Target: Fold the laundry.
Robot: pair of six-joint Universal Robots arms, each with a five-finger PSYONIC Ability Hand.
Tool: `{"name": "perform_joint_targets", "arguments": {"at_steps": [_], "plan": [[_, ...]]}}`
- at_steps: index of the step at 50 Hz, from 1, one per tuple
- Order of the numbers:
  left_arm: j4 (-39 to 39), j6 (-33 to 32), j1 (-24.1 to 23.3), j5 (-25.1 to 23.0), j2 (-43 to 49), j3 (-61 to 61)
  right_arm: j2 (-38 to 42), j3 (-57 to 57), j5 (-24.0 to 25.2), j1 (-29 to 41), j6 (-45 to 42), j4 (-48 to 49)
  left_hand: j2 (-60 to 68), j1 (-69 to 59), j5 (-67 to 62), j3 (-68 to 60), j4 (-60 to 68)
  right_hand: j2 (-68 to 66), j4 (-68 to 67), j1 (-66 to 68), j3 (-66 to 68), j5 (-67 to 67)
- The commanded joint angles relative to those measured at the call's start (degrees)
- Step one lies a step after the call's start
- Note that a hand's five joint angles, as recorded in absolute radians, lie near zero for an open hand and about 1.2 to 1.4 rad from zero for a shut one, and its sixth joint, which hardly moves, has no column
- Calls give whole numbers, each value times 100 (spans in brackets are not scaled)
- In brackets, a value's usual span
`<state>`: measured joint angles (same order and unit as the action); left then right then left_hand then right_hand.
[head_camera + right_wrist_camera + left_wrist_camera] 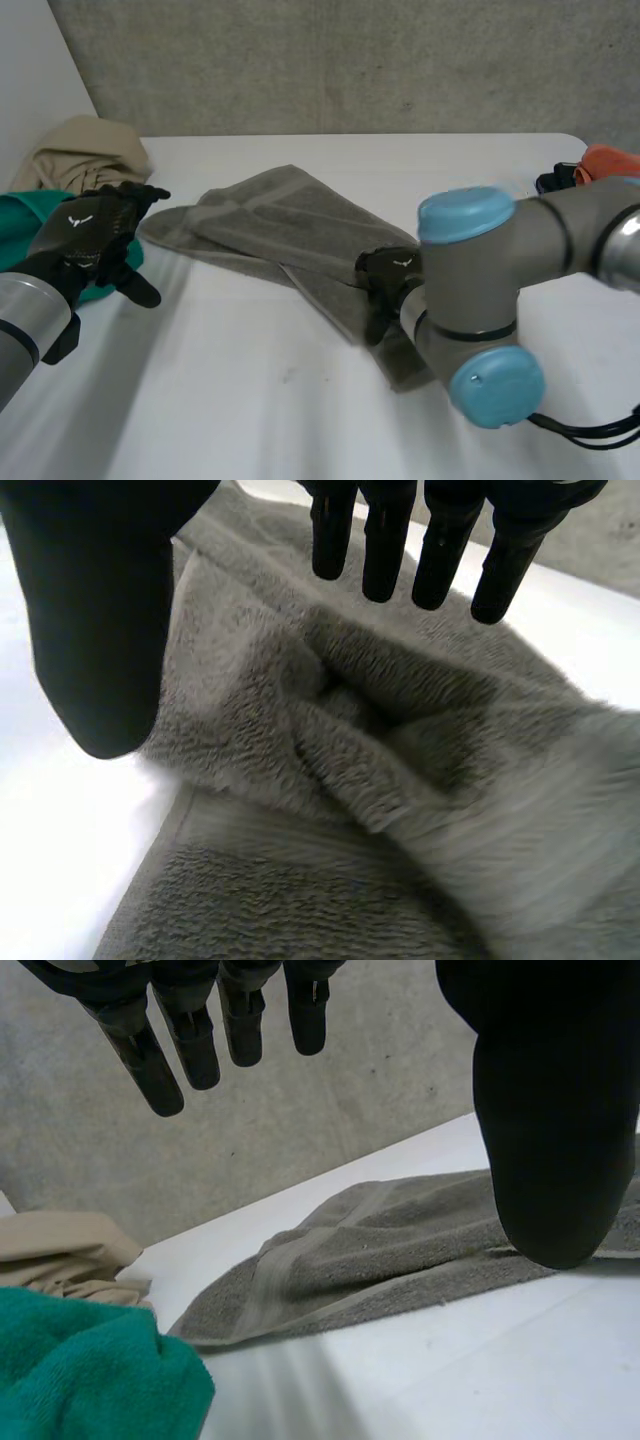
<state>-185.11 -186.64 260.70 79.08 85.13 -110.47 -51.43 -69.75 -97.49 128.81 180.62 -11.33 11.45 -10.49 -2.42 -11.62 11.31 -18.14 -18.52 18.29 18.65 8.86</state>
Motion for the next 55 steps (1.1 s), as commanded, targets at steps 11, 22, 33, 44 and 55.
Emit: {"name": "perform_joint_targets", "arguments": {"at_steps": [11,22,33,44,55], "plan": [[-69,-21,112,2,127,-1,451,85,-235,268,140,1019,-145,49,242,162,-131,-6186,-6148,6171,6135,6114],[-754,-39,-19,2,1084,508,-1667,-522,344,145,-1124,913,-145,49,242,162,-131,-6186,-6148,6171,6135,6114],[-719,-22,-775,300,2455,1282,-2520,-452,600,338,-1591,544,-145,49,242,162,-131,-6186,-6148,6171,6135,6114],[-280,321,-1434,960,2948,1572,-2705,-320,573,365,-1662,509,750,-846,-654,-733,764,-6186,-6148,6171,6135,6114],[-254,532,-829,1760,1736,897,-2494,-259,547,277,-1890,500,-145,49,242,162,-131,-6186,-6148,6171,6135,6114]]}}
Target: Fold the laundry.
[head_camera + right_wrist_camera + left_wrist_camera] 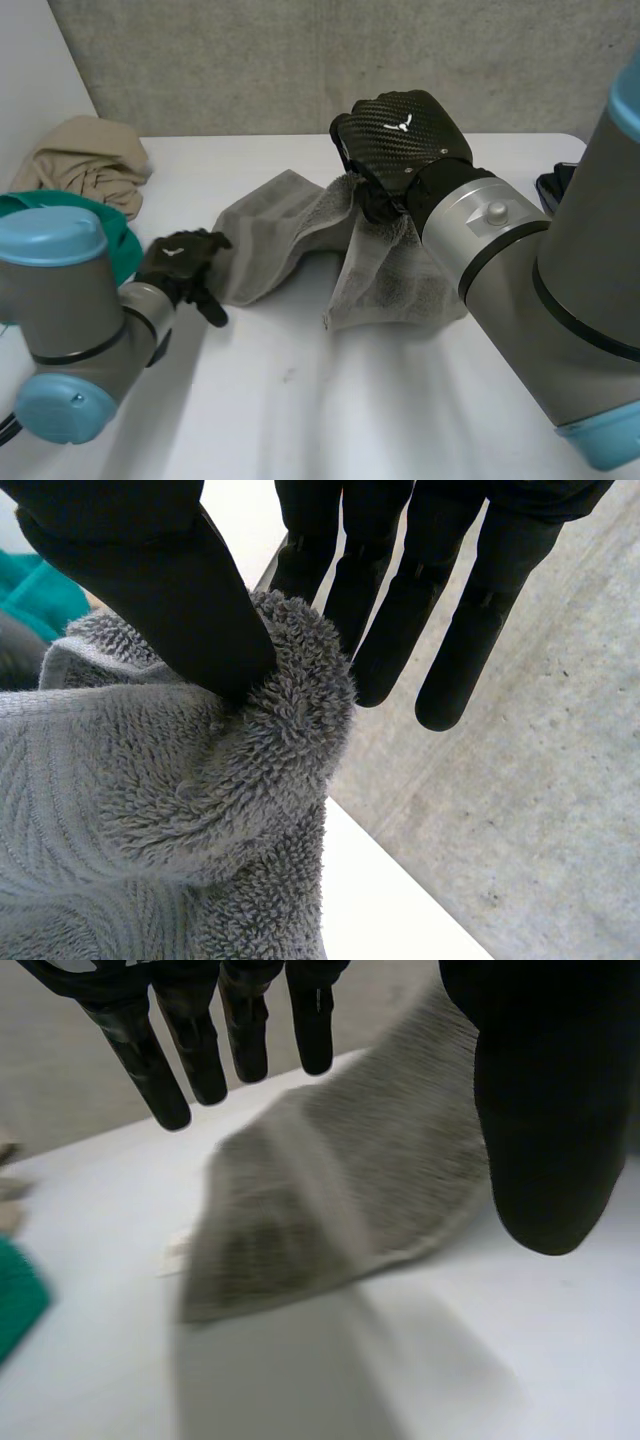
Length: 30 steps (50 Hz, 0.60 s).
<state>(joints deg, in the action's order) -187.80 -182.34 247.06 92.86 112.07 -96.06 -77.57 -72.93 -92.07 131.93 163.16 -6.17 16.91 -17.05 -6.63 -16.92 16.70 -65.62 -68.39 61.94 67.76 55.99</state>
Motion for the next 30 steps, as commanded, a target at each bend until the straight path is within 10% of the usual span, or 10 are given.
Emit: {"name": "perform_joint_targets", "arguments": {"at_steps": [1,12,30], "plan": [[24,102,588,312,-1046,-632,120,86,-4,-27,-153,-7,-691,705,663,692,-670,-1438,-1161,1806,1224,1401],[-28,769,308,-374,-933,-1152,6,543,-56,403,-109,-147,-691,705,663,692,-670,-1438,-1161,1806,1224,1401],[-134,2465,-957,1592,894,394,-574,956,-153,1010,1577,-604,-691,705,663,692,-670,-1438,-1161,1806,1224,1401]]}}
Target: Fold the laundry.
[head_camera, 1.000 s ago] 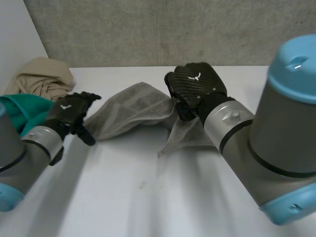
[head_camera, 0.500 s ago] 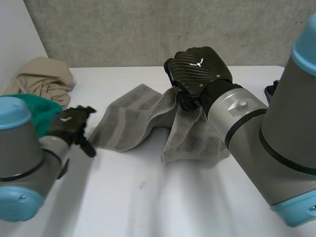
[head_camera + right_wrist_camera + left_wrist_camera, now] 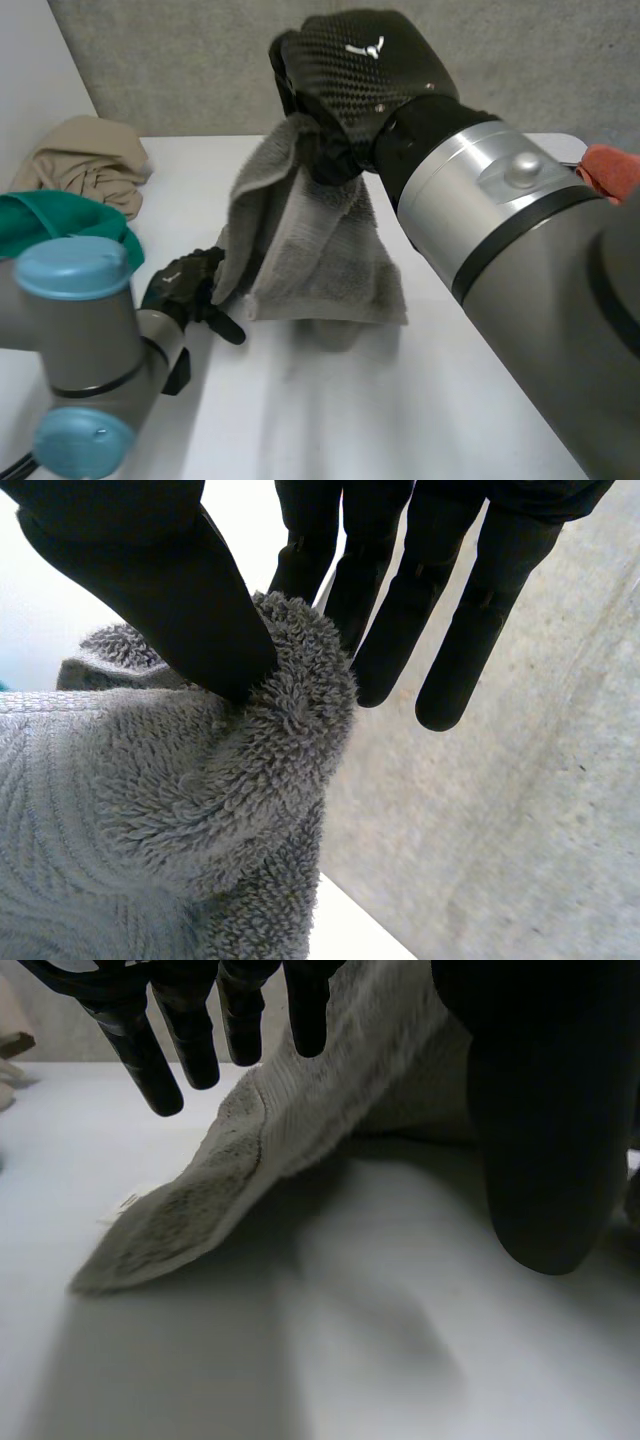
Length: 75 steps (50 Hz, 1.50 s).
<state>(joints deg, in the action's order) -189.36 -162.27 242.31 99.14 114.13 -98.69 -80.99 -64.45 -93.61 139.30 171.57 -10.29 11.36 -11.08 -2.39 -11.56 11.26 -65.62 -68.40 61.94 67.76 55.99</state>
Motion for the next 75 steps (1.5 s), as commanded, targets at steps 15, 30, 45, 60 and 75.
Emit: {"name": "perform_joint_targets", "arguments": {"at_steps": [15,30,45,60,75], "plan": [[250,460,-185,2857,-38,905,-559,-358,150,-780,344,-210,6864,-6892,-6761,-6844,6874,-1438,-1160,1806,1224,1401],[847,-1966,1995,-1116,-3169,95,-111,-850,1064,-2873,-2127,-280,6864,-6892,-6761,-6844,6874,-1438,-1160,1806,1224,1401],[374,-3144,1389,-1196,-112,2317,2455,440,775,-2926,-2777,1545,6864,-6892,-6761,-6844,6874,-1438,-1160,1806,1224,1401],[-2528,-2248,1134,-764,-136,4288,2562,1717,1134,-3023,-2234,5397,6864,-6892,-6761,-6844,6874,-1438,-1160,1806,1224,1401],[-2140,-2300,1275,-1238,-1393,1257,1279,-1157,1829,-3216,-2277,4501,6864,-6892,-6761,-6844,6874,-1438,-1160,1806,1224,1401]]}}
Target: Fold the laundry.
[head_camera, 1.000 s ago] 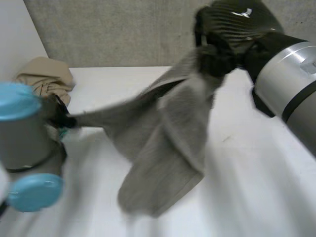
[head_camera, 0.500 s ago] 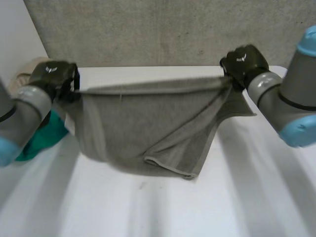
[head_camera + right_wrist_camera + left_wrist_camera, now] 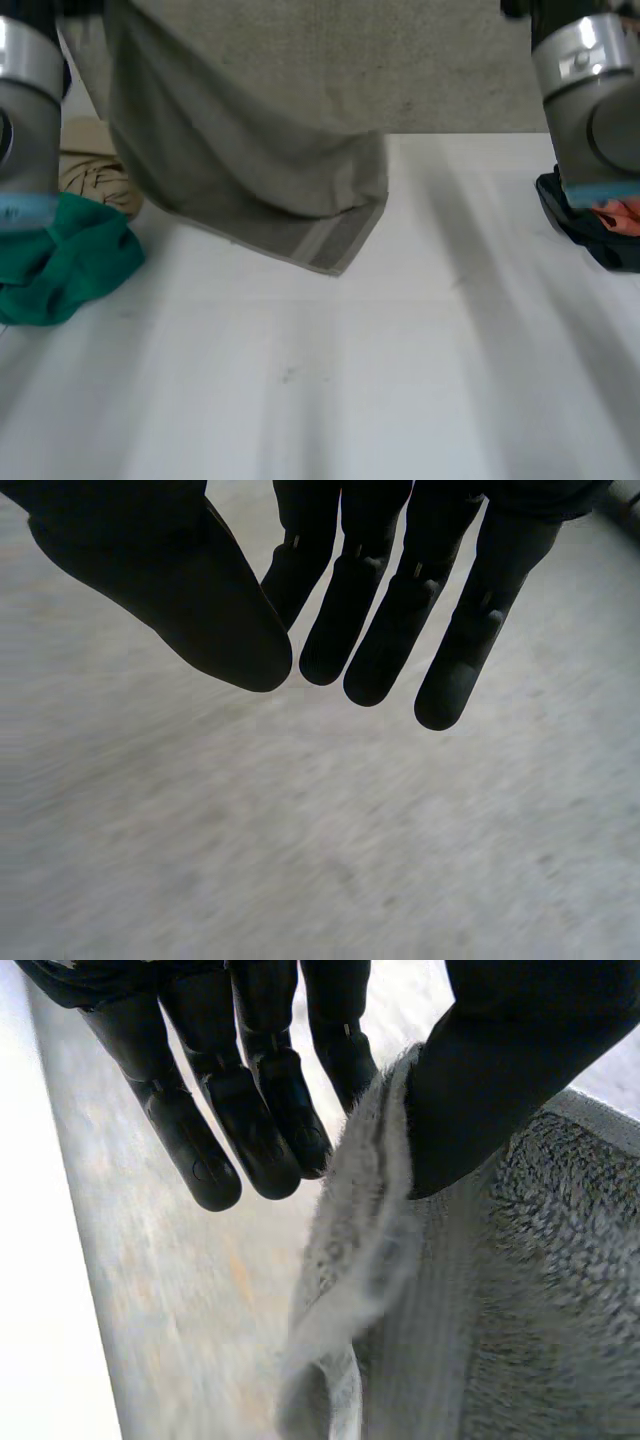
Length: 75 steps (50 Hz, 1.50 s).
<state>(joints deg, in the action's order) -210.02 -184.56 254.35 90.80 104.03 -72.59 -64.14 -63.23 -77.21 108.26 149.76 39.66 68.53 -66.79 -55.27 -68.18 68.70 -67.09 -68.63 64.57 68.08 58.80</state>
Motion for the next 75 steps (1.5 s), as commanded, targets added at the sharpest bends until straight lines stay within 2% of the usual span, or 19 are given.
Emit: {"name": "perform_joint_targets", "arguments": {"at_steps": [1,4,5,8,16,22,26,38,44,45,46,47,49,53,58,63,68,72,75], "plan": [[-170,-98,89,-631,-480,-1590,-406,-1471,180,-156,-78,-564,1147,-1321,-1473,-1182,1130,-656,-502,908,557,485],[-285,-124,98,-940,-673,-1907,-337,-1604,197,-226,9,-731,1147,-1321,-1473,-1182,1130,1664,1819,-1412,-1763,-1835],[-328,-142,89,-1150,-857,-2056,-240,-1604,223,-279,123,-923,1147,-1321,-1473,-1182,1130,3520,3675,-3268,-3619,-3691],[-320,-168,80,-1484,-1243,-2268,-12,-1377,328,-384,404,-1293,1147,-1321,-1473,-1182,1130,5709,5863,-5457,-5808,-5880],[215,-124,27,-2355,-2316,-2594,744,-6,1321,-490,1293,-2217,1147,-1321,-1473,-1182,1130,5709,5863,-5457,-5808,-5880],[909,-10,-78,-2812,-3115,-2804,1455,1004,2217,-245,1205,-2708,1147,-1321,-1473,-1182,1130,5709,5863,-5457,-5808,-5880],[1103,69,-192,-2857,-3555,-2954,1807,1295,2621,167,987,-2920,1147,-1321,-1473,-1182,1130,5709,5863,-5457,-5808,-5880],[1323,324,-280,-2945,-4496,-3297,3090,1664,2781,1302,-375,-3008,1147,-1321,-1473,-1182,1130,5646,5800,-5394,-5744,-5816],[1394,341,-61,-2998,-4690,-3516,3513,1946,2869,1277,-982,-3377,1147,-1321,-1473,-1182,1130,2418,2572,-2165,-2516,-2588],[1394,341,-8,-3006,-4699,-3543,3540,1981,2904,1259,-1070,-3430,1147,-1321,-1473,-1182,1130,1629,1784,-1377,-1728,-1800],[1394,341,114,-3024,-4699,-3604,3540,2034,2956,1207,-1228,-3491,1147,-1321,-1473,-1182,1130,-627,-472,879,528,456],[1394,341,185,-3041,-4691,-3631,3522,2069,2974,1180,-1316,-3492,1147,-1321,-1473,-1182,1130,-1284,-1130,1536,1186,1114],[1376,350,334,-3068,-4655,-3666,3452,2131,2931,1127,-1449,-3431,1147,-1321,-1473,-1182,1130,-1291,-1137,1543,1192,1120],[1140,385,756,-3147,-4384,-3579,3101,2377,2238,996,-1397,-2896,1147,-1321,-1473,-1182,1130,-1291,-1137,1543,1192,1120],[578,421,889,-2972,-3761,-3114,2172,2247,650,776,-109,-1396,1147,-1321,-1473,-1182,1130,-1291,-1137,1543,1192,1120],[445,377,739,-2366,-3215,-2638,1221,1447,-119,460,1028,-513,1147,-1321,-1473,-1182,1130,-1291,-1137,1543,1192,1120],[497,280,713,-1987,-2810,-2427,535,612,-119,152,1179,-503,1147,-1321,-1473,-1182,1130,-1291,-1137,1543,1192,1120],[681,306,617,-2048,-2765,-2515,411,172,301,73,1319,-1038,1147,-1321,-1473,-1182,1130,-1291,-1137,1543,1192,1120],[848,315,450,-2189,-2923,-2594,673,153,1450,-41,1565,-1732,1147,-1321,-1473,-1182,1130,3720,3874,-3468,-3818,-3890]]}}
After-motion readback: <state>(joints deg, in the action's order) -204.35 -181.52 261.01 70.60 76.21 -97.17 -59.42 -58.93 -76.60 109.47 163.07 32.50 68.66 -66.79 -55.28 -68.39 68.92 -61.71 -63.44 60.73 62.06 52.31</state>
